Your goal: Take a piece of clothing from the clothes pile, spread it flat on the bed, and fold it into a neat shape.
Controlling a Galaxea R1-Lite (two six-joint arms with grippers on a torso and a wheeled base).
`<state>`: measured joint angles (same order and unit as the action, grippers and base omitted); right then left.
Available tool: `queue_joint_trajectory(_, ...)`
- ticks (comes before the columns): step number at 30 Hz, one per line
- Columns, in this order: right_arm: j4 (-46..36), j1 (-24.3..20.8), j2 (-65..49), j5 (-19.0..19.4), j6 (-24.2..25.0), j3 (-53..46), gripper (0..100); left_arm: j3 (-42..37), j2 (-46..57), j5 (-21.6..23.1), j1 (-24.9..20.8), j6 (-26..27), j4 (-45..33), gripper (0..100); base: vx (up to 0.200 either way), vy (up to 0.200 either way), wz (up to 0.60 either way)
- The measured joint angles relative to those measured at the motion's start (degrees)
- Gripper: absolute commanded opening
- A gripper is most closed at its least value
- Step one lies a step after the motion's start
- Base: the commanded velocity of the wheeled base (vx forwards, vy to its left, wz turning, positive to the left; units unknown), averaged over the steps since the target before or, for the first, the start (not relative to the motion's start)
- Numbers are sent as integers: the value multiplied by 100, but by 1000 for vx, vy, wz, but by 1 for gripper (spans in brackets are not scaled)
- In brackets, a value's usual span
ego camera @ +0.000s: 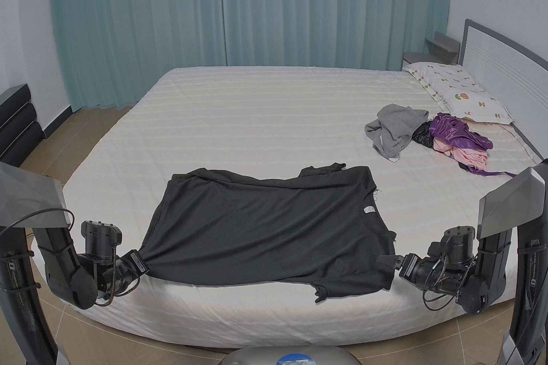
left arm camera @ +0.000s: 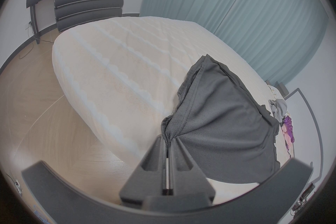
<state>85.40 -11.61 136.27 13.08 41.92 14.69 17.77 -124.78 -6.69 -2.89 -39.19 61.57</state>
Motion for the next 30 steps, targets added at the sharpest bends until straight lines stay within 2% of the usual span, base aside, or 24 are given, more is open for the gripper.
queue_joint_trajectory(5, -154, -46, 56, 5, -68, 208, 100, 16, -7, 16, 5, -16, 9, 0, 0, 0, 0)
queue_joint_trajectory(6, -191, -60, 65, 7, -93, 245, 0, 20, -7, 16, 5, -22, 9, 0, 0, 0, 0)
queue_joint_trajectory(17, -1191, -197, 83, -28, -325, 1011, 0, 44, -52, 45, 9, -40, 9, 0, 0, 0, 0)
queue_joint_trajectory(24, -1435, 17, -7, -46, -341, 1659, 0, 68, -104, 111, 0, -55, 12, 0, 0, 0, 0)
queue_joint_trajectory(30, -2206, 83, -93, -52, -323, 2343, 0, 162, -187, 119, -41, -297, 17, 0, 0, 0, 0)
